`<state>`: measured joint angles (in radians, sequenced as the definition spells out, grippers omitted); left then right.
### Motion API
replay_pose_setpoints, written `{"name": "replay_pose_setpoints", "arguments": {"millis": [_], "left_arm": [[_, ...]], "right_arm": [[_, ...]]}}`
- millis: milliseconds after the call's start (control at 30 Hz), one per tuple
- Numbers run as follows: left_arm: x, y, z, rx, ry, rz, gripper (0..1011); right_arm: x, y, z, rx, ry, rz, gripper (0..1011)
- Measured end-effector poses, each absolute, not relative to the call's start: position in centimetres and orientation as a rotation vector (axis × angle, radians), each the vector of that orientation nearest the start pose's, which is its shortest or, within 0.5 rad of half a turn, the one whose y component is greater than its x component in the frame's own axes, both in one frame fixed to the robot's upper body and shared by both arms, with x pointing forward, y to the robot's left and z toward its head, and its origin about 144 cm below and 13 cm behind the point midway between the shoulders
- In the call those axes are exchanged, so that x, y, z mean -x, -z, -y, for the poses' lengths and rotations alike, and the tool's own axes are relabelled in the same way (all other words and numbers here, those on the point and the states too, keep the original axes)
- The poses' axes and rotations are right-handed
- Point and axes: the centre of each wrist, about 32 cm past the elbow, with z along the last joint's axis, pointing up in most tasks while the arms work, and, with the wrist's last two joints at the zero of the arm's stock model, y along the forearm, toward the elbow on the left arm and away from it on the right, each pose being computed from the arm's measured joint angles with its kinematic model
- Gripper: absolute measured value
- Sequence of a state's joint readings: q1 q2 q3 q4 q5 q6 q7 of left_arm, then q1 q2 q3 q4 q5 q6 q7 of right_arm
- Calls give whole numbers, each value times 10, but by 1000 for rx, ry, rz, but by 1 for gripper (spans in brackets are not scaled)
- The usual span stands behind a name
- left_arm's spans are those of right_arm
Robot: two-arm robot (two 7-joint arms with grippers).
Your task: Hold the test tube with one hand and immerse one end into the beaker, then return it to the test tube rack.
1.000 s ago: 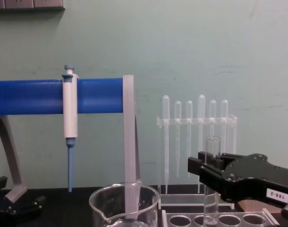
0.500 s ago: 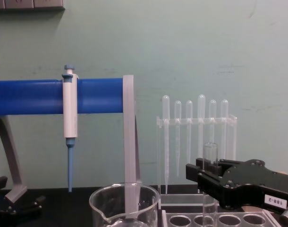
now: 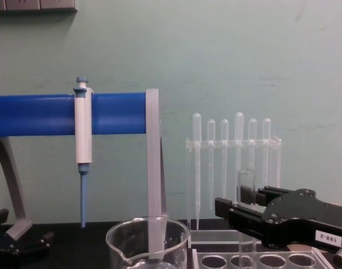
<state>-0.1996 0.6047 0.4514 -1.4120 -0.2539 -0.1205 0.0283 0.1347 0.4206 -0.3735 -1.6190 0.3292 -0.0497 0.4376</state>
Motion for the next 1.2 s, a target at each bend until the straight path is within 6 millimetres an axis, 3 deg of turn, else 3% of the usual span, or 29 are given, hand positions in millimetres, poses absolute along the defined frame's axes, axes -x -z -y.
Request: {"name": "replay_pose_setpoints", "arguments": {"millis": [533, 800, 1000, 1200], "left_arm": [[-489, -1140, -310, -304, -1248, 285, 1000], [-489, -1140, -310, -304, -1248, 285, 1000], [-489, -1140, -310, -304, -1248, 285, 1000], [-489, -1140, -310, -304, -1248, 285, 1000]], "right_arm": [[-454, -1199, 239, 13, 847, 222, 964], [-445, -1194, 253, 37, 1063, 226, 1002], [-439, -1179, 265, 111, 1282, 164, 1002], [-437, -1170, 269, 167, 1382, 138, 1002]]}}
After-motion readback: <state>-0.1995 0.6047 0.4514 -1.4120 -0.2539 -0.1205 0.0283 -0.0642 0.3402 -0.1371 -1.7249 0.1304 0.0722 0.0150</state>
